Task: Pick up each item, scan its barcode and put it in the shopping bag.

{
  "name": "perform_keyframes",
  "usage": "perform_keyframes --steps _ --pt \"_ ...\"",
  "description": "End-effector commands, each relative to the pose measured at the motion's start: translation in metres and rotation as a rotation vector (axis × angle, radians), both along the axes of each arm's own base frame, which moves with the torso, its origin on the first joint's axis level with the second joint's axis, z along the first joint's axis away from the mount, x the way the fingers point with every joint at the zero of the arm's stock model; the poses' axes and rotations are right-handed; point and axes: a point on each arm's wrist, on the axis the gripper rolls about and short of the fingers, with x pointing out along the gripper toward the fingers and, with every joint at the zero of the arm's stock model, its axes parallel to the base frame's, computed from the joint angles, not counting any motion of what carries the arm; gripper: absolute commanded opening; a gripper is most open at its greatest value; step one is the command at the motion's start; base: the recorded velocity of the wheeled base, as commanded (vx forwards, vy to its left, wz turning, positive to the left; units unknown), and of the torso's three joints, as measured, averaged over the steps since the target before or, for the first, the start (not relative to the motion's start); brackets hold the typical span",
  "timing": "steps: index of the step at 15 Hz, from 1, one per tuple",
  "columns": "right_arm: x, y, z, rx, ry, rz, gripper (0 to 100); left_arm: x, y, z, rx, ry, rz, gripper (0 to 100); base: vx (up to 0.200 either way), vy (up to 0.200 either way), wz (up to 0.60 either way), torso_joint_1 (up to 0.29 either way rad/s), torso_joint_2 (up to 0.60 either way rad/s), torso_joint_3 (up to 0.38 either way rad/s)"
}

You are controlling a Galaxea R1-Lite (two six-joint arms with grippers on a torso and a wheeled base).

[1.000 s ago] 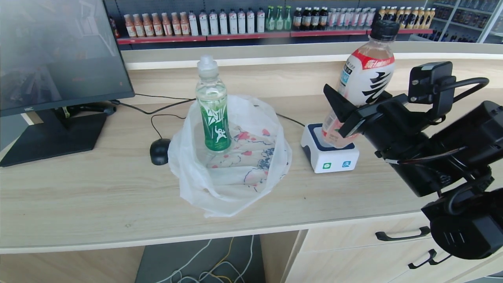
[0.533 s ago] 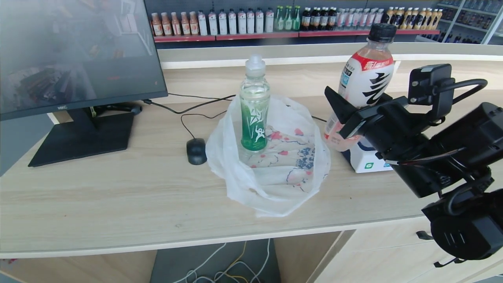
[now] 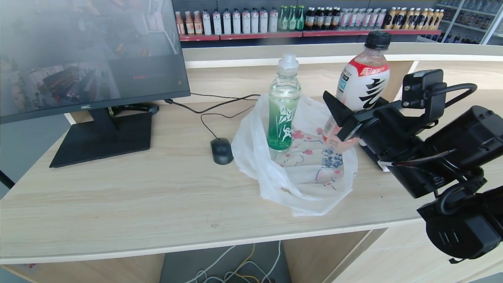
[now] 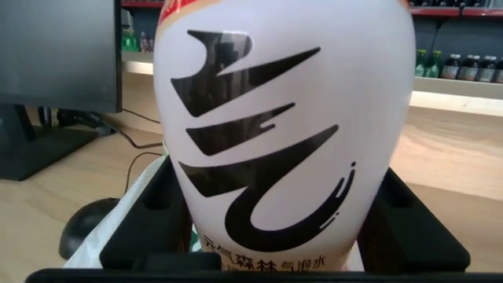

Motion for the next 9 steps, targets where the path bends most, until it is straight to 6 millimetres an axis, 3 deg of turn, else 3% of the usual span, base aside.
perform_keyframes --steps 1,9 --pt "0.004 0.003 -0.006 -0.009 0.014 0.008 0 0.000 0.000 0.000 0.000 -0.002 0.003 100 0.000 0.000 0.00 0.000 0.00 0.000" --pt "0.018 0.011 -0.027 -0.019 0.080 0.016 0 0.000 0.000 0.000 0.000 0.000 0.001 100 0.000 0.000 0.00 0.000 0.00 0.000"
